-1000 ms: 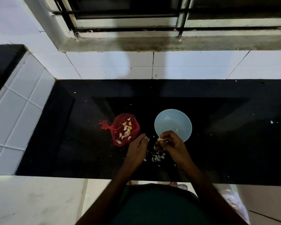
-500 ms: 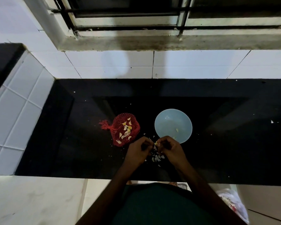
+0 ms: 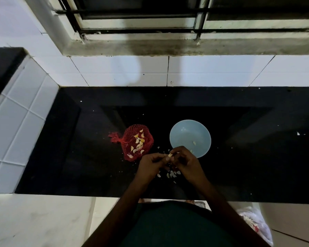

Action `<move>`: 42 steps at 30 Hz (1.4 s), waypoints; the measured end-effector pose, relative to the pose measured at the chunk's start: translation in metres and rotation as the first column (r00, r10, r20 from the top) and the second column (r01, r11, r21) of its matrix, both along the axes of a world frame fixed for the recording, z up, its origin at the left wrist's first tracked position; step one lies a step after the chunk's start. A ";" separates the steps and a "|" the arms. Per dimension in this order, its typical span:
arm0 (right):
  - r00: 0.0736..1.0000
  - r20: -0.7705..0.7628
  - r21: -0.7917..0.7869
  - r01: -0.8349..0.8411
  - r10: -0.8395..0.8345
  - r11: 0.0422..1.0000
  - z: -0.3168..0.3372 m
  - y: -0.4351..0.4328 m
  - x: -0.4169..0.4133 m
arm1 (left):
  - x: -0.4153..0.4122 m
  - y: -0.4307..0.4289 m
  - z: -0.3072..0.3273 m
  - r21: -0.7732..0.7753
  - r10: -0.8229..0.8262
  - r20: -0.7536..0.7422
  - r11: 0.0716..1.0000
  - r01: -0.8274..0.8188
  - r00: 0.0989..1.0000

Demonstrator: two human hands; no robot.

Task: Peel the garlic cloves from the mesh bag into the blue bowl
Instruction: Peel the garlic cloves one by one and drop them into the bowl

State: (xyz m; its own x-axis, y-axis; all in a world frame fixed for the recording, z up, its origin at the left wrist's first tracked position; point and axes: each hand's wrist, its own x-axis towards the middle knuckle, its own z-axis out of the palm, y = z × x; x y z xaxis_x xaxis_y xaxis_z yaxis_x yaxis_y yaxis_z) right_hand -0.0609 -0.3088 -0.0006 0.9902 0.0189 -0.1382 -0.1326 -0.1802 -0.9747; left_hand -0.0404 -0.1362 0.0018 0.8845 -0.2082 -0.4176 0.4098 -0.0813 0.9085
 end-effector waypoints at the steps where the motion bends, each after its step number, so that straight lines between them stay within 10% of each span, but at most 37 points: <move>1: 0.999 0.033 -0.048 -0.011 0.013 0.999 0.001 0.000 0.000 | 0.000 0.000 0.001 -0.014 0.001 -0.017 1.000 -0.002 1.000; 16: 0.928 0.338 -0.379 -0.019 0.158 0.925 0.008 -0.003 0.006 | -0.004 -0.005 0.020 -0.226 0.016 -0.097 0.973 -0.038 0.995; 42: 0.967 0.146 -0.572 -0.089 0.209 0.815 0.005 0.000 -0.001 | -0.010 -0.006 0.010 0.066 0.042 0.062 0.997 -0.046 0.997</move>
